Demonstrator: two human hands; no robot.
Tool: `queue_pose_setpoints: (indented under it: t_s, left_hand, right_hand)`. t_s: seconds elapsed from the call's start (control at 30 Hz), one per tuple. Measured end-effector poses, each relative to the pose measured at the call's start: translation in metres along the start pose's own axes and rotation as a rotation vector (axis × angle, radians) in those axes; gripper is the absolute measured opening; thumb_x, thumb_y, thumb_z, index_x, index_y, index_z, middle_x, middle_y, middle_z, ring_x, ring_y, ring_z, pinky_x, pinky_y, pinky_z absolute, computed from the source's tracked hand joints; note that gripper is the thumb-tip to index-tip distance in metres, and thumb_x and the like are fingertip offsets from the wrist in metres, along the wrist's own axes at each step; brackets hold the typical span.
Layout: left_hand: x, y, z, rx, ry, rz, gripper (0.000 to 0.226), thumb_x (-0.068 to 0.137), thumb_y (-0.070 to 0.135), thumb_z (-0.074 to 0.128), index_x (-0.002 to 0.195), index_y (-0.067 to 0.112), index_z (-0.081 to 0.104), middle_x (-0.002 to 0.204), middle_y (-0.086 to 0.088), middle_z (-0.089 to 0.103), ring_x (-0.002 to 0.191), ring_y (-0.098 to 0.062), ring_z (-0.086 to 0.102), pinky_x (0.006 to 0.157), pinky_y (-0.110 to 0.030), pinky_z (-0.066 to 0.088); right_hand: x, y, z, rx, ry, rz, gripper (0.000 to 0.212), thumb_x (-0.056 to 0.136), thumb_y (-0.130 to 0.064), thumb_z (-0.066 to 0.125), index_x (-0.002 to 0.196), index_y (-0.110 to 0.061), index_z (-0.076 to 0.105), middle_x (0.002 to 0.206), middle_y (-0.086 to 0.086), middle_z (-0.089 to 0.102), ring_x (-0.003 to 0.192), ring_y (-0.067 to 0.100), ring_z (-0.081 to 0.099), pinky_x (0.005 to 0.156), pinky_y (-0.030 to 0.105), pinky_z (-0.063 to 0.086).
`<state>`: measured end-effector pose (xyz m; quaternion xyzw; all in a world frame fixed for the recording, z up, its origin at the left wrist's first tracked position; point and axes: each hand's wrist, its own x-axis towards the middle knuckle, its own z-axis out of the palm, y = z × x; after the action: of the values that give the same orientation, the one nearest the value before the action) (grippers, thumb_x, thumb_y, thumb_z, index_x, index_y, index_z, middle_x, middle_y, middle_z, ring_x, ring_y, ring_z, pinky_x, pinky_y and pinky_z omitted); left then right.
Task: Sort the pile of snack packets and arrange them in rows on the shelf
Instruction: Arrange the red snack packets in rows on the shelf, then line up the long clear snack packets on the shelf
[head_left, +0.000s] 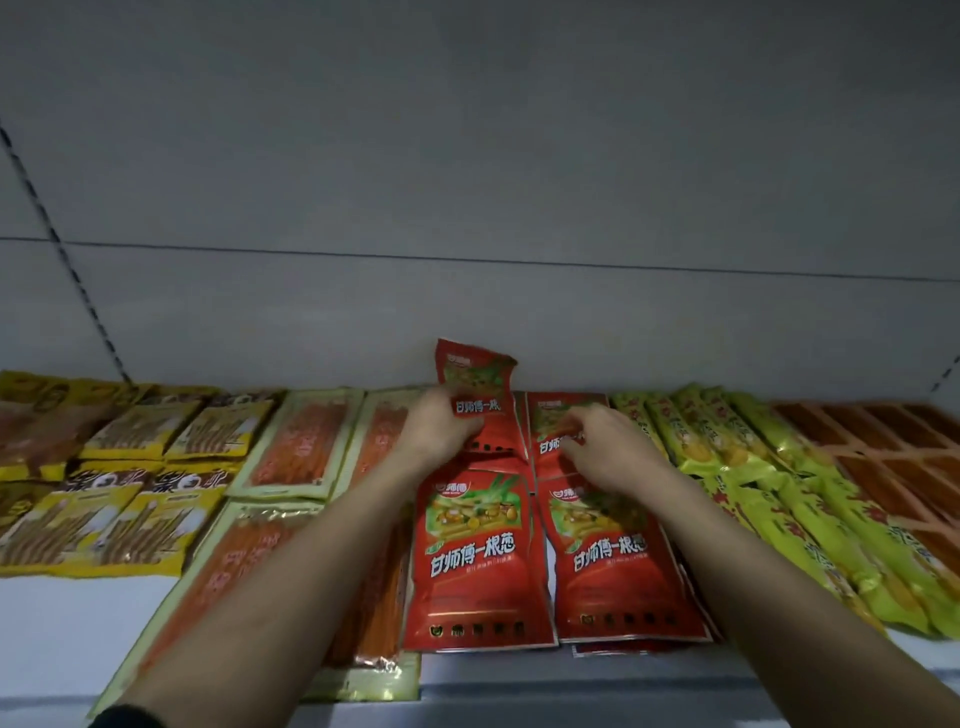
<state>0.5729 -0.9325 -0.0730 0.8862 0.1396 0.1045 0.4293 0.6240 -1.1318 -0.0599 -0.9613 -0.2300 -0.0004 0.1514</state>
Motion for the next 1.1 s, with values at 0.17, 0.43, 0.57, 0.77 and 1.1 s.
queue_pose_setpoints:
  t_s: [0.17, 0.43, 0.57, 0.77, 1.1]
  left_hand:
    - [0.011, -0.006, 0.004, 0.474, -0.022, 0.032, 0.050, 0.093, 0.041, 0.063, 0.142, 0.042, 0.051, 0.166, -0.008, 0.008, 0.151, -0.036, 0.007, 0.118, -0.055, 0.019]
    - [0.012, -0.002, 0.006, 0.536, -0.238, 0.159, 0.044, 0.100, 0.034, 0.049, 0.144, 0.041, 0.048, 0.164, 0.004, 0.028, 0.151, -0.026, 0.024, 0.119, -0.061, 0.015]
    - [-0.005, 0.012, -0.005, 0.524, -0.075, 0.135, 0.047, 0.098, 0.042, 0.052, 0.144, 0.037, 0.048, 0.152, -0.001, 0.047, 0.142, -0.028, 0.038, 0.115, -0.056, 0.030]
    - [-0.076, 0.013, -0.031, 0.556, 0.185, -0.004, 0.036, 0.096, 0.046, 0.051, 0.128, 0.034, 0.062, 0.136, -0.004, 0.058, 0.131, -0.030, 0.046, 0.106, -0.046, 0.040]
    - [-0.251, -0.040, -0.130, 0.615, 0.473, -0.375, 0.036, 0.091, 0.057, 0.049, 0.111, 0.035, 0.070, 0.117, 0.004, 0.068, 0.117, -0.024, 0.056, 0.089, -0.040, 0.050]
  right_hand:
    - [0.014, 0.004, 0.003, -0.038, 0.003, 0.035, 0.034, 0.095, -0.023, 0.057, 0.127, -0.011, 0.062, 0.129, 0.011, 0.061, 0.120, 0.030, 0.056, 0.099, 0.039, 0.047]
    - [0.018, -0.001, -0.003, -0.046, 0.046, 0.018, 0.031, 0.093, -0.021, 0.056, 0.121, -0.011, 0.064, 0.126, 0.012, 0.064, 0.117, 0.032, 0.058, 0.091, 0.038, 0.049]
    - [0.012, -0.011, -0.017, 0.014, 0.065, -0.085, 0.031, 0.094, -0.022, 0.055, 0.122, -0.015, 0.064, 0.126, 0.010, 0.064, 0.116, 0.031, 0.059, 0.090, 0.037, 0.050]
    - [-0.008, -0.056, -0.021, 0.188, 0.025, -0.290, 0.020, 0.094, -0.033, 0.058, 0.107, -0.022, 0.068, 0.113, 0.006, 0.070, 0.110, 0.029, 0.062, 0.089, 0.037, 0.050]
    - [-0.098, -0.208, 0.030, 0.368, -0.180, -0.678, 0.037, 0.094, -0.043, 0.055, 0.077, -0.012, 0.064, 0.074, 0.006, 0.067, 0.081, 0.030, 0.064, 0.068, 0.037, 0.049]
